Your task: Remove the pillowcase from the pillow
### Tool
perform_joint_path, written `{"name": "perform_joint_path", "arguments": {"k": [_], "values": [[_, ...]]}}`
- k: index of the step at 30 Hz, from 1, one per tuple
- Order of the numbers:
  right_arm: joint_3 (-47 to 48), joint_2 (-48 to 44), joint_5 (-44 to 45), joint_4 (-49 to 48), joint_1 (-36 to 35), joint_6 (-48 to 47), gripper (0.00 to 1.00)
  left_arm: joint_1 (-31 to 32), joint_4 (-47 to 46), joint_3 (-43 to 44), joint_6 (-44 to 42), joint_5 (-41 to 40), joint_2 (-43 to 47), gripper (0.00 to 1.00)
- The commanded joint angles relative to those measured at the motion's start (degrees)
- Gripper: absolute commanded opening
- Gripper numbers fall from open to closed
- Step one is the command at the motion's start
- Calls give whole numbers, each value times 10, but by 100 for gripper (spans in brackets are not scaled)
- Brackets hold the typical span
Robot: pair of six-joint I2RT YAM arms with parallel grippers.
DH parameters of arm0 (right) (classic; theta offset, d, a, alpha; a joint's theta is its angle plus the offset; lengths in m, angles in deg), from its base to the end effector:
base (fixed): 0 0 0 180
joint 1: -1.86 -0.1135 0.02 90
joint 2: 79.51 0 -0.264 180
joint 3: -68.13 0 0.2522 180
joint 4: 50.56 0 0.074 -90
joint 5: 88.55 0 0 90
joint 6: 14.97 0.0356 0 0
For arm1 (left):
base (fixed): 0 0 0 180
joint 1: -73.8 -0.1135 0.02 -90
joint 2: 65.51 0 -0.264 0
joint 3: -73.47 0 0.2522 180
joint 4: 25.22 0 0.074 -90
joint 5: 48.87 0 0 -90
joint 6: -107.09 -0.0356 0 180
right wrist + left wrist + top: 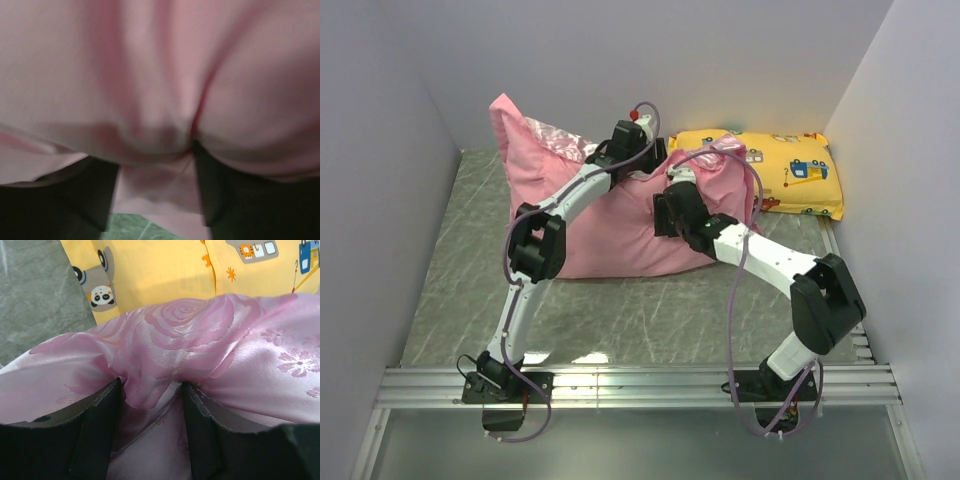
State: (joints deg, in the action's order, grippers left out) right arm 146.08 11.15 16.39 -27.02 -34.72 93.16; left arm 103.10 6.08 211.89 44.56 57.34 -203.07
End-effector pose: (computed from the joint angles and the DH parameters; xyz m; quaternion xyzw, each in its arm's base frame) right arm 0.2917 0.2051 0.2579 -0.0838 0.8824 0.1030 0.4514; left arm 0.4837 -0.2829 0.2406 0.0837 0.8580 -0.3414 0.3744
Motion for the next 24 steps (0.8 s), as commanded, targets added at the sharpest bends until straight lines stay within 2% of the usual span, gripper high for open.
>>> {"name": "perform_joint_path", "arguments": {"k": [1,2,3,4,10,14,16,19,24], "values": [[52,26,13,22,24,3,47,59,144,-92,-26,61,-54,59],[57,28,16,30,26,4,31,72,141,-104,-32,62,-48,59],[61,20,18,40,25,5,6,79,131,-116,-36,61,-42,58],[67,11,18,47,26,9,1,86,125,-144,-36,60,-26,58],[131,-120,10,165,25,-2,0,136,67,-229,-17,73,47,58],[168,-185,36,205,33,-14,0,160,35,-238,17,65,102,65],[158,-187,26,203,66,-18,0,161,18,-239,40,56,132,70],[110,-177,-8,193,105,-13,0,154,-5,-226,86,-5,164,73],[41,-152,-26,120,127,-3,2,133,-36,-203,151,-112,215,76]]}}
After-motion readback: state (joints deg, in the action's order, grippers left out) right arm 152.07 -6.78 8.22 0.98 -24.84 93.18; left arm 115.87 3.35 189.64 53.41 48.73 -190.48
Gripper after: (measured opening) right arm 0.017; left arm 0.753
